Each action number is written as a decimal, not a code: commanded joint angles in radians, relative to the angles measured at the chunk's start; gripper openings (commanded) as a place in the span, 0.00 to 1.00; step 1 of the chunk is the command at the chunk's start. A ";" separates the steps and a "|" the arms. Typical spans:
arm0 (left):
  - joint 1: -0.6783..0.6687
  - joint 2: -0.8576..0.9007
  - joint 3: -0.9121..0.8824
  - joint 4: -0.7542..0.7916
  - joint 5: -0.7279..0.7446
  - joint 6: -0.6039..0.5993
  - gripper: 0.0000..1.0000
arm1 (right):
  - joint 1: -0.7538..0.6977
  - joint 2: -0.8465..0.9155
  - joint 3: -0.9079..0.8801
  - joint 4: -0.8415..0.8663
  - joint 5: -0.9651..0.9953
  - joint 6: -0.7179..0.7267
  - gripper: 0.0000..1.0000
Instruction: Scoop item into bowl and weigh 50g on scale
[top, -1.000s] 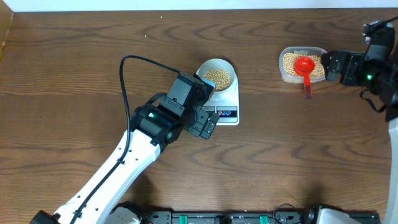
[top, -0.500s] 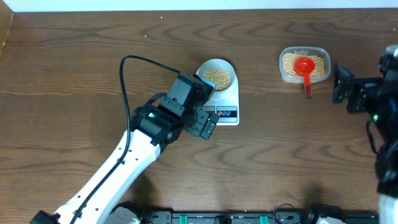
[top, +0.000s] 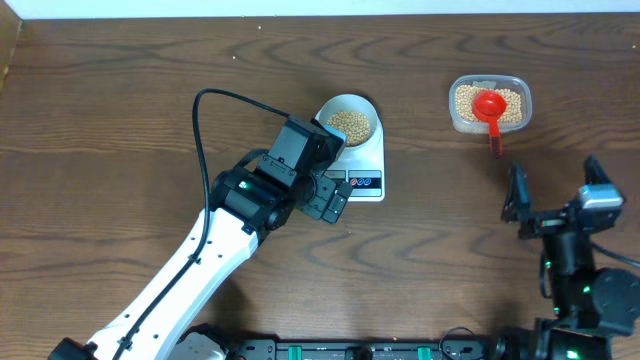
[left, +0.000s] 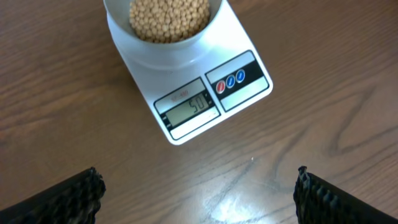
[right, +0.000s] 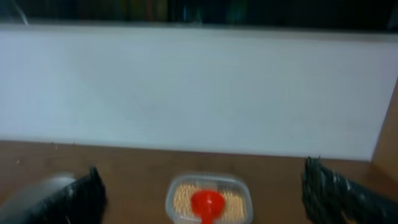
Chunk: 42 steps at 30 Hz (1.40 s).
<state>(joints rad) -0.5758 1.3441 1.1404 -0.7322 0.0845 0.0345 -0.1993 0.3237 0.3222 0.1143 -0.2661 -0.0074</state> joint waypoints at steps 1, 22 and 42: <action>0.006 0.002 -0.003 -0.001 0.010 0.014 0.99 | 0.005 -0.079 -0.120 0.079 0.014 0.015 0.99; 0.006 0.002 -0.003 -0.001 0.010 0.014 0.99 | 0.080 -0.319 -0.317 0.022 0.171 0.114 0.99; 0.006 0.002 -0.003 -0.001 0.010 0.014 0.99 | 0.227 -0.319 -0.317 -0.188 0.293 0.088 0.99</action>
<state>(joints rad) -0.5758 1.3441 1.1404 -0.7326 0.0849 0.0345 0.0208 0.0116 0.0071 -0.0704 0.0116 0.0982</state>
